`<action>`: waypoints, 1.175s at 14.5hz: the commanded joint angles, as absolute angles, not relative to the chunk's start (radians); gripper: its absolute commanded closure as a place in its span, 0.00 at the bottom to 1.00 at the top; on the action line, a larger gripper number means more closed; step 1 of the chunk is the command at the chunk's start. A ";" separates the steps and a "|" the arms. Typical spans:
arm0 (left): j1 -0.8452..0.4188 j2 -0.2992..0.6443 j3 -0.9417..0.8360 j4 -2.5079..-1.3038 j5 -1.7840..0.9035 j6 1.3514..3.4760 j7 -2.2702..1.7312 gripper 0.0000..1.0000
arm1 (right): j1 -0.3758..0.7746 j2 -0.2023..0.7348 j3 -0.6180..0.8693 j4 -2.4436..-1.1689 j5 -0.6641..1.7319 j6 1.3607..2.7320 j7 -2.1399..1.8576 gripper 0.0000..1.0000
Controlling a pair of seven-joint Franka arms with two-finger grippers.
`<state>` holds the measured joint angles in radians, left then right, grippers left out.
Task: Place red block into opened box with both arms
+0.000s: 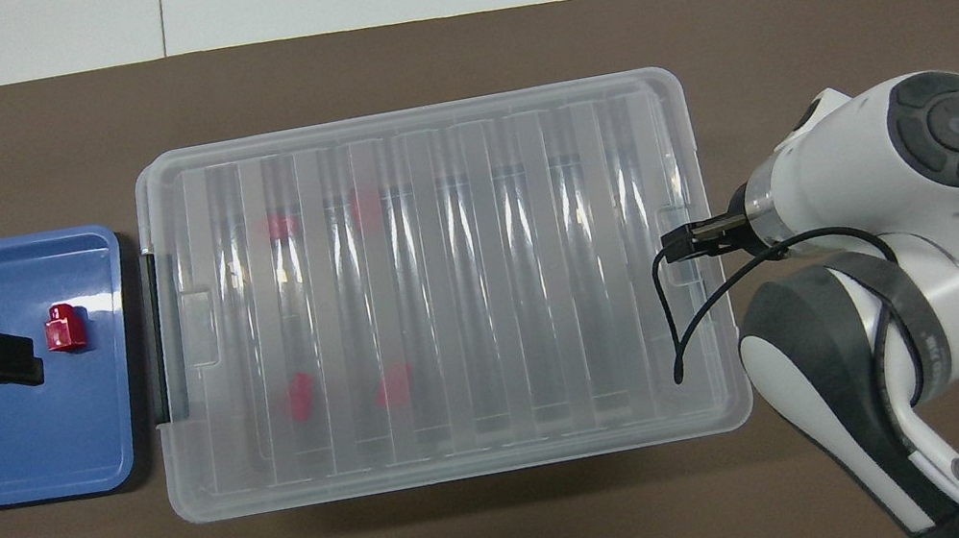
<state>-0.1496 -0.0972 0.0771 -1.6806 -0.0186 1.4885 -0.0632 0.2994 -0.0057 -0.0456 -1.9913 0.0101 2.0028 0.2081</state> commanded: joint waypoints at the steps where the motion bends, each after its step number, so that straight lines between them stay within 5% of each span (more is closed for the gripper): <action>1: -0.146 -0.118 0.080 -1.694 -0.018 1.477 -0.060 0.00 | 0.288 -0.021 -0.044 -2.026 0.014 2.023 0.193 0.00; 17: -0.146 -0.118 0.080 -1.695 -0.018 1.476 -0.060 0.00 | 0.244 -0.020 -0.048 -2.036 -0.008 2.036 0.158 0.00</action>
<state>-0.1496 -0.0973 0.0772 -1.6806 -0.0186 1.4881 -0.0632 0.2635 -0.0057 -0.0516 -2.0138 0.0061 2.0098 0.1912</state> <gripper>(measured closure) 0.000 0.000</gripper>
